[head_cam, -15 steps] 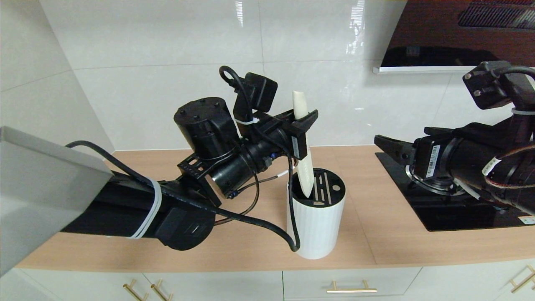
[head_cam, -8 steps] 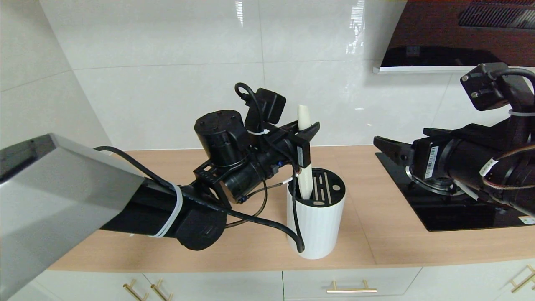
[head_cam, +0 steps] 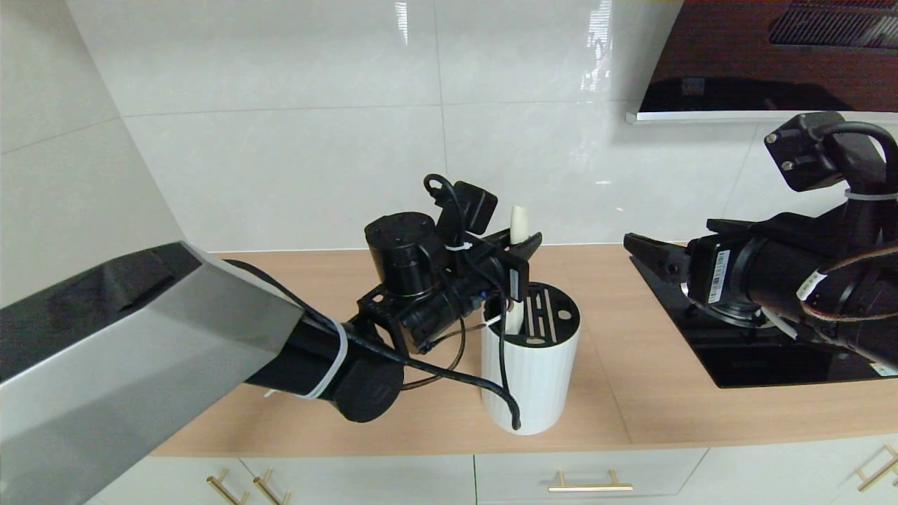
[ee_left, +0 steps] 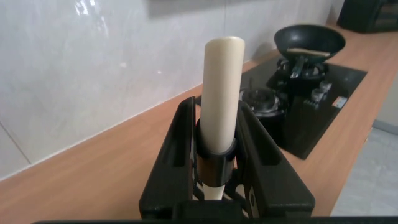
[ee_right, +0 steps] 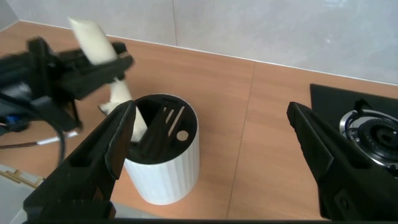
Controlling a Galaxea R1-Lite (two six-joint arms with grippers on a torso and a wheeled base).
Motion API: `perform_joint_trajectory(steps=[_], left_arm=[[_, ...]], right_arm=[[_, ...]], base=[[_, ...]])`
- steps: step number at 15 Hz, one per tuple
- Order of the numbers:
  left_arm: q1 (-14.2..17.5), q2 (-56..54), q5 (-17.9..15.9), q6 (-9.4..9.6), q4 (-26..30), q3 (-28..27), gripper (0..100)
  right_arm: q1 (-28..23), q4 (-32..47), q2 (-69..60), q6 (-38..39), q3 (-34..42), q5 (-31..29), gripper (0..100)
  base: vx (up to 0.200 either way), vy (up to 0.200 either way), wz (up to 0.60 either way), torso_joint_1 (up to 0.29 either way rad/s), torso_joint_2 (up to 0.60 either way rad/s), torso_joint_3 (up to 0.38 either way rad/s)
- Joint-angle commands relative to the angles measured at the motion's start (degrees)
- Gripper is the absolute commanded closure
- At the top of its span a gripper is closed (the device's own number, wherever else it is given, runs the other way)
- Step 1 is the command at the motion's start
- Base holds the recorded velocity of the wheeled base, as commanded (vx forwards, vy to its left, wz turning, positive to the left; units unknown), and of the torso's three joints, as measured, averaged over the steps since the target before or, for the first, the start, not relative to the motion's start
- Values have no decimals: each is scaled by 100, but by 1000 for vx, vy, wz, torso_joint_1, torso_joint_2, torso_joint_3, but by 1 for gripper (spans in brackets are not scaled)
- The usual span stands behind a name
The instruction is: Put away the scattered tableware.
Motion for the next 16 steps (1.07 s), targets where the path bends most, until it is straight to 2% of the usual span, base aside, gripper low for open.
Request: perform_joint_trajectory(steps=[1, 14, 15, 16], left_arm=[[-2, 120, 14, -4, 1, -11, 100], [-99, 472, 224, -4, 62, 7, 100], [-99, 472, 277, -4, 53, -2, 0], [-99, 436, 304, -4, 36, -2, 0]], right_arm=[[0, 0, 22, -1, 4, -1, 0], [0, 0, 74, -1, 12, -1, 0], [8, 0, 83, -1, 12, -1, 0], [8, 0, 83, -1, 12, -1, 0]], base=[[0, 0, 0, 0, 0, 0], [0, 0, 0, 0, 0, 0], [0, 0, 0, 0, 0, 0], [0, 0, 0, 0, 0, 0]])
